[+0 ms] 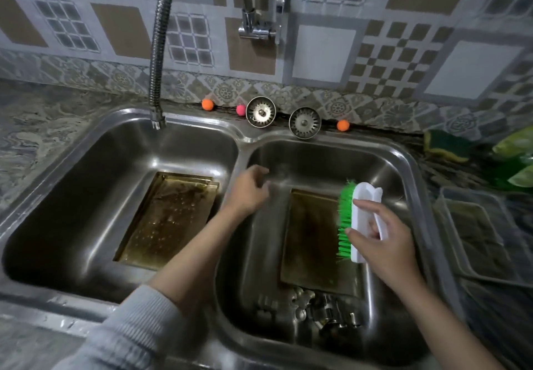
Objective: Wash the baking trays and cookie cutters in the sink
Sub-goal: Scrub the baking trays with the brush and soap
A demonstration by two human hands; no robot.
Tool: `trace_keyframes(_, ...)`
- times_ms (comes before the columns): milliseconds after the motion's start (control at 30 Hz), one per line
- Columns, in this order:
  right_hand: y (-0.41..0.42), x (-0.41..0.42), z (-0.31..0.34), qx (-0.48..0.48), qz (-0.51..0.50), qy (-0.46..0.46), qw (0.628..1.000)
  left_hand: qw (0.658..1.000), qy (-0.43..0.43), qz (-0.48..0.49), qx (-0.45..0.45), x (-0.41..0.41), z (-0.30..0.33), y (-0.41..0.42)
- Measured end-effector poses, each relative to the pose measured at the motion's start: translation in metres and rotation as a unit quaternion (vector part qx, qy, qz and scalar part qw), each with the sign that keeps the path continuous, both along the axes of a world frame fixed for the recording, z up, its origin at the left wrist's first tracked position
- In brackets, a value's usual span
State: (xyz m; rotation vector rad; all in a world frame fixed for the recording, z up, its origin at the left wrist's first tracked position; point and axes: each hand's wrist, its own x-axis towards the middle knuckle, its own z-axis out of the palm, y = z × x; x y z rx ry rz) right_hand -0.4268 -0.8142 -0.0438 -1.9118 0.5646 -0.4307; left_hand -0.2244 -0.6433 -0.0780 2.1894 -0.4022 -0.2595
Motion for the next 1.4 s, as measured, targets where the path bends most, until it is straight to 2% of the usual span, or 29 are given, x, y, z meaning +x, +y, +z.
trace_keyframes(100, -0.026, -0.01, 0.016, -0.047, -0.018, -0.02, 0.999, 0.99, 0.09, -0.079, 0.07, -0.023, -0.02, -0.036)
trace_keyframes(200, -0.065, -0.024, 0.03, -0.098, -0.061, -0.006, 0.993, 0.975, 0.164, -0.094, 0.117, -0.041, -0.047, -0.053)
trace_keyframes(367, -0.128, -0.052, 0.044, -0.146, -0.131, 0.046, 0.98, 0.977, 0.124, -0.082, 0.153, -0.059, -0.076, -0.06)
trace_keyframes(600, -0.184, -0.062, 0.023, -0.086, -0.106, 0.176, 0.975, 0.981, 0.068, -0.053, 0.172, -0.059, -0.073, -0.073)
trace_keyframes(800, -0.193, -0.061, 0.004, -0.133, -0.099, 0.243, 0.956, 0.992, 0.058, -0.039, 0.102, -0.058, -0.068, -0.077)
trace_keyframes(900, -0.19, -0.062, 0.003, -0.168, -0.102, 0.226, 0.954, 0.994, 0.093, -0.03, 0.05, -0.066, -0.059, -0.08)
trace_keyframes(1033, -0.188, -0.063, 0.013, -0.166, -0.108, 0.221, 0.955, 0.991, 0.12, -0.042, -0.029, -0.079, -0.04, -0.083)
trace_keyframes(1100, -0.182, -0.064, 0.024, -0.196, -0.128, 0.198, 0.952, 0.992, 0.107, -0.047, -0.054, -0.084, -0.031, -0.085)
trace_keyframes(1200, -0.16, -0.063, 0.042, -0.235, -0.139, 0.121, 0.954, 0.997, 0.027, -0.036, -0.06, -0.088, -0.019, -0.088)
trace_keyframes(1267, -0.14, -0.057, 0.049, -0.229, -0.127, 0.062, 0.963, 0.996, -0.024, -0.033, -0.074, -0.09, -0.009, -0.088)
trace_keyframes(1400, -0.089, -0.033, 0.042, -0.131, -0.07, -0.036, 0.988, 0.985, 0.004, -0.031, -0.172, -0.101, 0.013, -0.081)
